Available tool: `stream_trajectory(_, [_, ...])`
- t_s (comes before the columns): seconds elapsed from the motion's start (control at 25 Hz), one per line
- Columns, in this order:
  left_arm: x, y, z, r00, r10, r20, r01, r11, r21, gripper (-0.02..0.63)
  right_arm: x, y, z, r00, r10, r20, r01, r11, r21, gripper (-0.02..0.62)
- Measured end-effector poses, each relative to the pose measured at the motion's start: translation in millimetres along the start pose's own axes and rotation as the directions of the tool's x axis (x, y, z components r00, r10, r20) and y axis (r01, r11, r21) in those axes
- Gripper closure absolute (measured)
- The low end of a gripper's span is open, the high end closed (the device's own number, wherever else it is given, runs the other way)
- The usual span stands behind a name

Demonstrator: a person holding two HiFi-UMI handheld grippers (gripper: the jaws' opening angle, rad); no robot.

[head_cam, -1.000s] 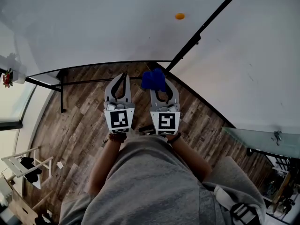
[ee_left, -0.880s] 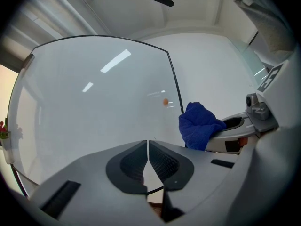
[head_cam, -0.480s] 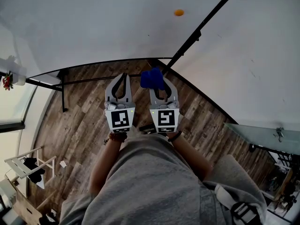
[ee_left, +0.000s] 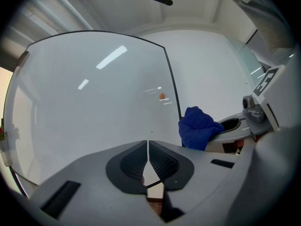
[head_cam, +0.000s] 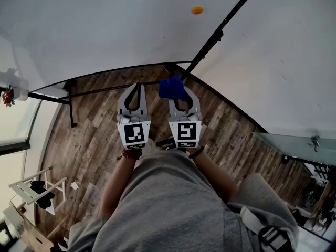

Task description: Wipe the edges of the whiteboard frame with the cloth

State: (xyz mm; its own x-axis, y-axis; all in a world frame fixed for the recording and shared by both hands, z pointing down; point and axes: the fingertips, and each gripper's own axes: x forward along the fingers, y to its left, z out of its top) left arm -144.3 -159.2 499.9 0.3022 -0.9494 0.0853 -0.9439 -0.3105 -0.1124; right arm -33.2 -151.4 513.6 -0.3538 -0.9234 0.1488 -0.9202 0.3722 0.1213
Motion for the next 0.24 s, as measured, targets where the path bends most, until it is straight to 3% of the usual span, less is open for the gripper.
stream_trajectory(0.24, [-7.3, 9.2, -2.3, 1.0, -0.011, 0.004, 0.011, 1.0, -0.003, 0.588, -1.8, 10.7, -1.8, 1.0, -0.011, -0.008, 0.011, 1.0, -0.005, 0.472])
